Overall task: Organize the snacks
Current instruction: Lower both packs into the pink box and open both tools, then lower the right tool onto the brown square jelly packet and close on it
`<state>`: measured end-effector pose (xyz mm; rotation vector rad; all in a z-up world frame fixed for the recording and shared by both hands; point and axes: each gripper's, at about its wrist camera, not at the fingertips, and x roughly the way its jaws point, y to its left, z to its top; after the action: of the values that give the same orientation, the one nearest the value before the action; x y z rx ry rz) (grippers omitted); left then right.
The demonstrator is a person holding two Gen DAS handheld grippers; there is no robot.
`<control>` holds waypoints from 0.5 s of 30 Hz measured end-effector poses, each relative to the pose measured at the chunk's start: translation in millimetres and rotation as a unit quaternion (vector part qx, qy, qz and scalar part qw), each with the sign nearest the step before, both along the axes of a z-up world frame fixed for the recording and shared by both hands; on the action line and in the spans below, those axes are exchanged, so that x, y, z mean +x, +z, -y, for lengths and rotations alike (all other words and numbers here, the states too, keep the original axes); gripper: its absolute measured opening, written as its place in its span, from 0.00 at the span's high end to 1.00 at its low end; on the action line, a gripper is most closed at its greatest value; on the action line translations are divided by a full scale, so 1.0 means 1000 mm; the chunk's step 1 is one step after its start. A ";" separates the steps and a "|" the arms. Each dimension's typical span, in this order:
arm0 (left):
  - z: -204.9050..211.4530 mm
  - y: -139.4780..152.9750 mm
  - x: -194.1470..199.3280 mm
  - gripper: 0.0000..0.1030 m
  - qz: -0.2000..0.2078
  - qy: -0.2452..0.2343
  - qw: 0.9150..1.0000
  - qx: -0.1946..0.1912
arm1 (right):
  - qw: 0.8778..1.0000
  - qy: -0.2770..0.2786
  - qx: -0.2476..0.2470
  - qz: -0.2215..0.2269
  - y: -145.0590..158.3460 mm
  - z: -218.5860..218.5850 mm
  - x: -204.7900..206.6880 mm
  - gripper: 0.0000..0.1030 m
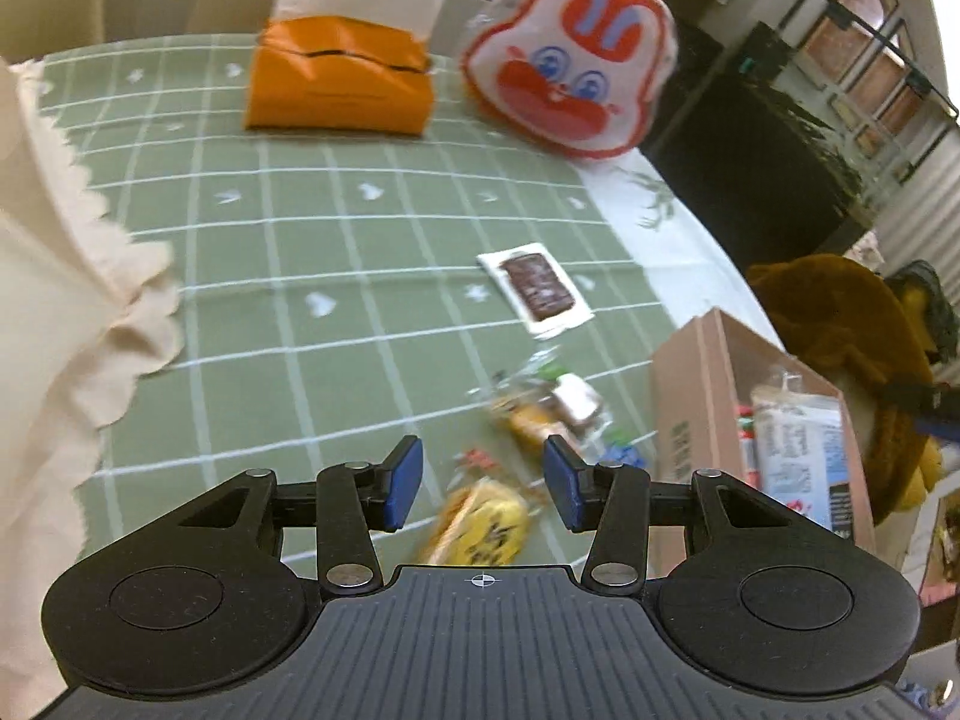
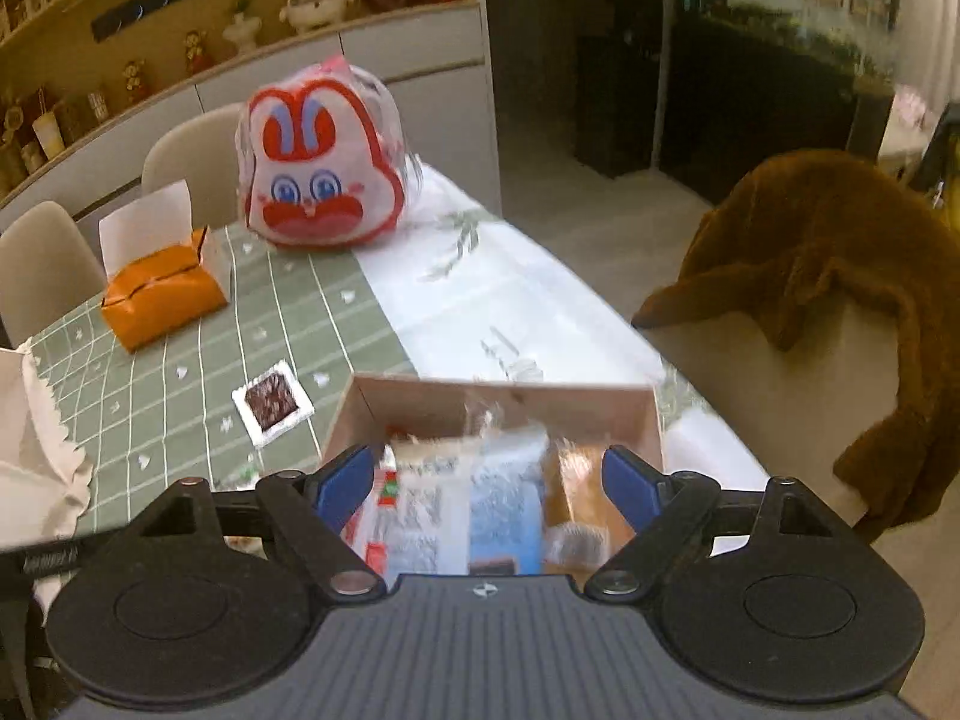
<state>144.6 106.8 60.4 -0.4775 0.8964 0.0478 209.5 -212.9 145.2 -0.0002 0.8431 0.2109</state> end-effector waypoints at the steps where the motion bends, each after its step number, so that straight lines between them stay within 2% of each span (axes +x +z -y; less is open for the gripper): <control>1: -0.004 0.001 -0.006 0.52 0.002 0.001 1.000 0.002 | 1.000 0.004 -0.009 0.016 0.003 -0.009 0.002 0.18; 3: -0.010 0.005 -0.017 0.52 0.007 -0.003 1.000 0.011 | 0.999 0.026 -0.020 0.041 0.012 -0.031 0.009 0.18; 5: -0.015 0.008 -0.024 0.52 0.007 -0.009 1.000 0.027 | 0.997 0.059 -0.014 0.044 0.021 -0.060 0.025 0.18; 6: -0.018 0.009 -0.027 0.52 0.006 -0.012 0.999 0.032 | 0.997 0.072 -0.003 0.036 0.024 -0.075 0.035 0.18; 8: -0.024 0.007 -0.033 0.52 0.004 -0.011 0.999 0.035 | 0.994 0.106 0.029 -0.007 0.021 -0.110 0.060 0.18; 10: -0.029 0.005 -0.040 0.52 -0.001 -0.012 0.999 0.031 | 0.989 0.129 0.047 -0.051 0.006 -0.145 0.083 0.18; 13: -0.033 0.000 -0.049 0.52 -0.003 -0.024 0.999 0.023 | 0.987 0.130 0.014 -0.089 -0.039 -0.189 0.113 0.21; 15: -0.037 -0.005 -0.052 0.52 -0.001 -0.028 1.000 0.012 | 0.985 0.118 -0.011 -0.122 -0.073 -0.207 0.132 0.34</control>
<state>92.8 144.0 55.8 -0.4296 0.9101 0.0093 341.9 -5.7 71.7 -0.0970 1.0897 0.4303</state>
